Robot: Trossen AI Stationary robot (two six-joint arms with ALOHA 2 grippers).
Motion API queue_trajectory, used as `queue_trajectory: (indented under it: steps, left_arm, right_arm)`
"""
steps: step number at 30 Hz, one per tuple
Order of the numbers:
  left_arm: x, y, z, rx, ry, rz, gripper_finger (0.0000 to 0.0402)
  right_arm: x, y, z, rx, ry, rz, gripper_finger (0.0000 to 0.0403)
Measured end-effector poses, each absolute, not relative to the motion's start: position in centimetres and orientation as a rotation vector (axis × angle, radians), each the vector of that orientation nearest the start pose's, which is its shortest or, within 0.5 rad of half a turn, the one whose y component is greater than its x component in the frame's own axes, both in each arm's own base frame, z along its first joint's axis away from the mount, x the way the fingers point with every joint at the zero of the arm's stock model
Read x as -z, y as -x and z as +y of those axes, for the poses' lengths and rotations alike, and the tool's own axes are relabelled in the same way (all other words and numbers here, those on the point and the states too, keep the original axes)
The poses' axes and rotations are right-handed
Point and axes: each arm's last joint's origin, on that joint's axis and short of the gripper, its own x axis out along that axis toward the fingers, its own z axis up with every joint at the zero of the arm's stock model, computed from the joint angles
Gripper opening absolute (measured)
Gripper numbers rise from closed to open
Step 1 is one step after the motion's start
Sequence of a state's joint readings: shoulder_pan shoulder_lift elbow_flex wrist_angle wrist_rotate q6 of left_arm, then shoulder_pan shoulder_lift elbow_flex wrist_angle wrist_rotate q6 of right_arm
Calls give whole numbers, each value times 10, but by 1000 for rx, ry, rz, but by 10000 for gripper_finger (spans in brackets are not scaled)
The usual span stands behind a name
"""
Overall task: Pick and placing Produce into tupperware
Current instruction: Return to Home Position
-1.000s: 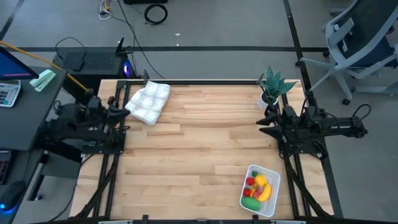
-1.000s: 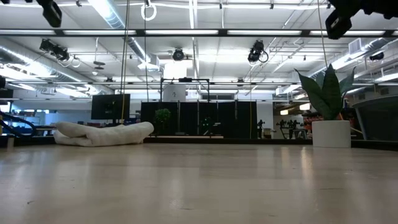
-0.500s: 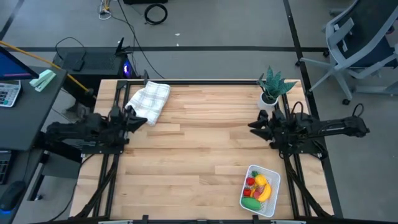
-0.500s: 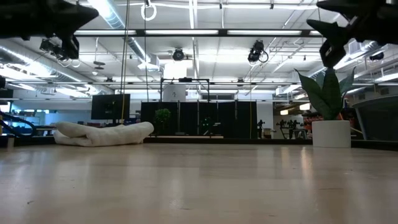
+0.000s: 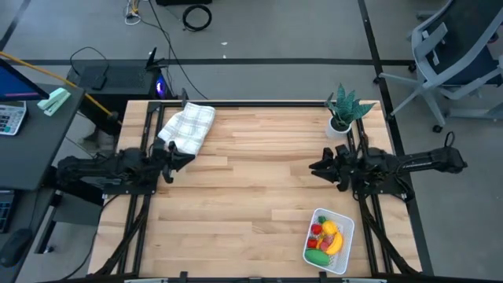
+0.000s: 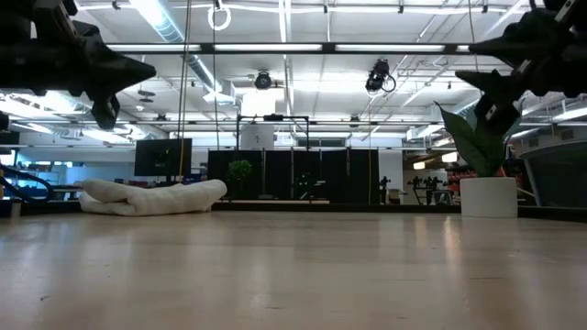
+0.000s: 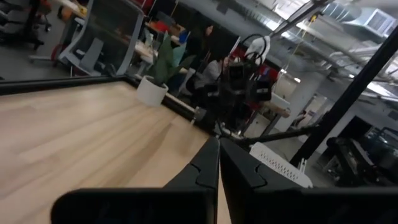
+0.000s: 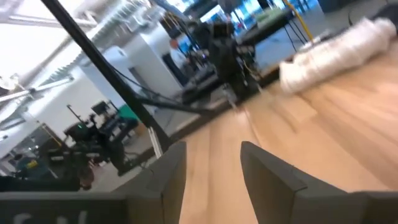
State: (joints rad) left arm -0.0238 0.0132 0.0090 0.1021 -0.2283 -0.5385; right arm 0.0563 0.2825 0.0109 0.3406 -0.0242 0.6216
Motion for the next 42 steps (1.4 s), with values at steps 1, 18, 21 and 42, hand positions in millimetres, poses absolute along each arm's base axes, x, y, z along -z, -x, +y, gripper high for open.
queue_trajectory:
  steps: [1, 18, 21, 42]
  left_arm:
    - [-176, -97, 4, -174, 549, -155, 17]
    - [-171, -98, 4, -178, 463, -89, 36]
    - [-171, -98, 4, -177, 464, -92, 40]
    - [-171, -98, 4, -177, 464, -92, 31]
  right_arm:
    - [-174, -115, 7, -93, -629, -22, 160]
    - [-157, -114, 7, -34, -670, 152, 160]
    - [-157, -114, 7, -33, -676, 153, 160]
    - [-157, -114, 7, -34, -675, 152, 160]
